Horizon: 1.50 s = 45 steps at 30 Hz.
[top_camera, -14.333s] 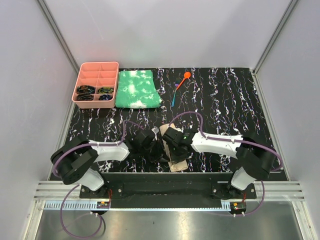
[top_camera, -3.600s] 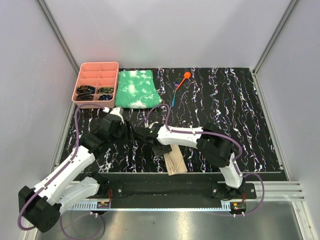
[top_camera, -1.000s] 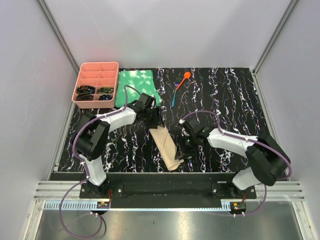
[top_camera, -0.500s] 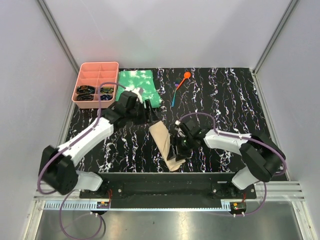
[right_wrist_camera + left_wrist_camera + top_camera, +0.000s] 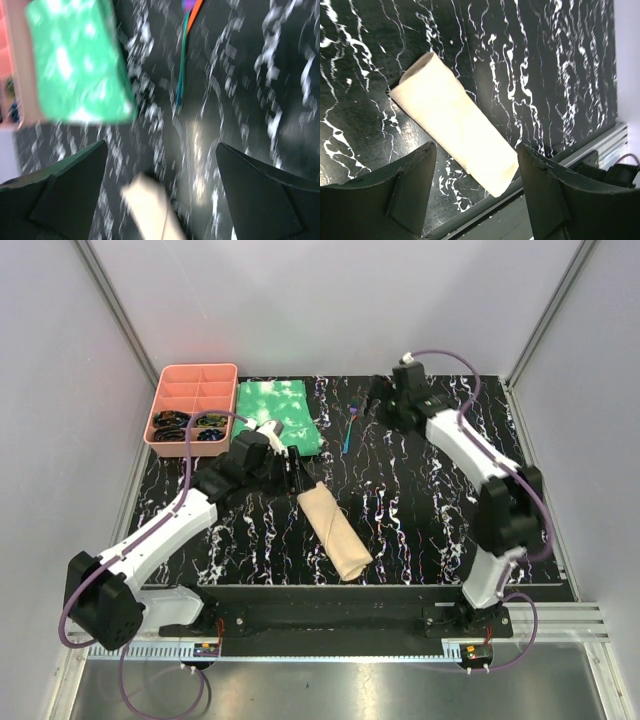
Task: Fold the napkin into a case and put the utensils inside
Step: Pick up the fork from the center of the board.
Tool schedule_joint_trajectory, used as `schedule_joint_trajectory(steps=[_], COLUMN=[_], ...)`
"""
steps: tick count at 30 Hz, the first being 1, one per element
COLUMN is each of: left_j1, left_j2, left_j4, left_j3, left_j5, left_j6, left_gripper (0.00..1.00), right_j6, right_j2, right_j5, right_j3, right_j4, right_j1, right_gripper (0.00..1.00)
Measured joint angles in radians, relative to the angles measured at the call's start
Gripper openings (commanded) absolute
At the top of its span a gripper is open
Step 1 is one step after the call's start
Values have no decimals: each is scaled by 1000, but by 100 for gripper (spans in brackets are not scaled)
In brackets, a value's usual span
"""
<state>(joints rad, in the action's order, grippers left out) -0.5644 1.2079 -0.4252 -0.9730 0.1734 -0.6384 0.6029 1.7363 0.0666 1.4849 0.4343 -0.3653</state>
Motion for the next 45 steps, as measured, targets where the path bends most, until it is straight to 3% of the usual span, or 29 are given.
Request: schedule_joint_trajectory(steps=[8, 13, 15, 22, 28, 38, 41, 43, 45], left_j1=[-10, -10, -10, -10, -10, -10, -10, -10, -10], left_j2=[24, 24, 26, 54, 57, 57, 57, 57, 57], left_j4=[0, 8, 13, 37, 44, 56, 57, 58, 58], left_j3=[0, 3, 3, 3, 3, 5, 8, 8, 8], left_j5=[2, 4, 8, 36, 53, 64, 70, 76, 87], left_j6=[29, 33, 33, 32, 31, 31, 31, 31, 31], left_gripper=[69, 69, 68, 68, 68, 68, 68, 68, 68], right_j6=[-145, -266, -305, -383, -426, -510, -507, -497, -481], right_j2=[551, 879, 961, 1015, 1045, 1074, 1061, 1038, 1001], right_j5=[-190, -196, -178, -106, -103, -162, -144, -107, -51], right_j3=[612, 1080, 1193, 1191, 1235, 1291, 1264, 1224, 1158], right_j4=[142, 297, 345, 426, 462, 546, 554, 554, 550], right_j1=[6, 6, 6, 4, -8, -49, -56, -53, -47], right_gripper=[93, 86, 83, 78, 59, 39, 22, 5, 0])
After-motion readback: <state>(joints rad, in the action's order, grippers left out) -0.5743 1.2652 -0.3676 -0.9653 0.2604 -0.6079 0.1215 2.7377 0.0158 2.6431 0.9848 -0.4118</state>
